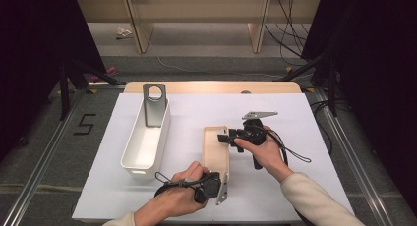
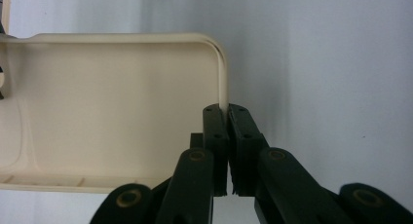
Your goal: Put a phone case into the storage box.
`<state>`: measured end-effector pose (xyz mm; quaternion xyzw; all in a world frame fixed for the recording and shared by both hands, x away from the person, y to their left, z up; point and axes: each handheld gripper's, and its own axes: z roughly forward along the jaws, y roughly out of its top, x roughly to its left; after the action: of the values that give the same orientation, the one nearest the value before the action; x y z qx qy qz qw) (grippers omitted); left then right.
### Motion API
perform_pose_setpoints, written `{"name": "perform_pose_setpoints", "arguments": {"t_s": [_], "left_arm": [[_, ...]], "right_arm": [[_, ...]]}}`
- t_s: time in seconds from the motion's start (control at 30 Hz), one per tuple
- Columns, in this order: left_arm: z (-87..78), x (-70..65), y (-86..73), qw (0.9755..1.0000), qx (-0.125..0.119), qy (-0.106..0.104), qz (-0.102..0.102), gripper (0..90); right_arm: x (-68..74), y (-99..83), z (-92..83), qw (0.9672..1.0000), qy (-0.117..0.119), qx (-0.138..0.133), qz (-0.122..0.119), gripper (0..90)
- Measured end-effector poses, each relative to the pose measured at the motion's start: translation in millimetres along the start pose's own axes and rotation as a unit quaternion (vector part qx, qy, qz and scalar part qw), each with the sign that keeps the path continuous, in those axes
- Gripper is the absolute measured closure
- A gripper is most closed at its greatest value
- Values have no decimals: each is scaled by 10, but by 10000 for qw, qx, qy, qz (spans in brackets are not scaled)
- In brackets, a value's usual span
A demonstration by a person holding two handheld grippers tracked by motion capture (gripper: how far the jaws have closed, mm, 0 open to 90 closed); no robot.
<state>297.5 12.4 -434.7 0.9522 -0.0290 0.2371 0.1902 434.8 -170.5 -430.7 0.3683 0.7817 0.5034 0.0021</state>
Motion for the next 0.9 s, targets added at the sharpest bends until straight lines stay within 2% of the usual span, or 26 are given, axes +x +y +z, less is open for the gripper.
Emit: {"name": "perform_pose_setpoints", "arguments": {"t_s": [0.1, 0.13, 0.27, 0.37, 0.4, 0.47, 0.5, 0.6, 0.77, 0.83, 0.9], "left_arm": [[3, -4, 2, 10000, -13, 3, 20, 867], [-2, 4, 3, 9999, 48, -1, 92, 868], [26, -5, -9, 10000, 1, 3, 57, 867], [50, -5, -21, 10000, 11, 21, 66, 867], [53, 5, -25, 9999, 69, 12, 130, 867], [70, 12, -38, 9999, 54, 14, 95, 866], [82, 13, -49, 10000, -4, 29, 3, 865], [91, 33, -72, 9999, -48, 32, -98, 859], [54, 73, -85, 9995, -160, 126, -236, 812], [17, 101, -96, 9985, -328, 166, -410, 781], [-20, 133, -116, 9960, -555, 161, -683, 728]], "right_arm": [[-5, 4, -7, 9998, 118, 76, 126, 662], [-9, 4, -16, 9996, 184, 78, 198, 678], [9, 24, -45, 9989, 339, 34, 330, 721], [38, 40, -64, 9985, 422, 3, 362, 749], [50, 45, -74, 9980, 483, -18, 402, 762], [64, 48, -91, 9973, 560, -57, 461, 784], [71, 49, -98, 9970, 595, -69, 488, 795], [90, 58, -122, 9952, 763, -180, 595, 809], [108, 109, -200, 9944, 822, -332, 575, 811], [112, 135, -238, 9944, 806, -407, 548, 811], [111, 167, -291, 9954, 712, -494, 410, 811]]}}
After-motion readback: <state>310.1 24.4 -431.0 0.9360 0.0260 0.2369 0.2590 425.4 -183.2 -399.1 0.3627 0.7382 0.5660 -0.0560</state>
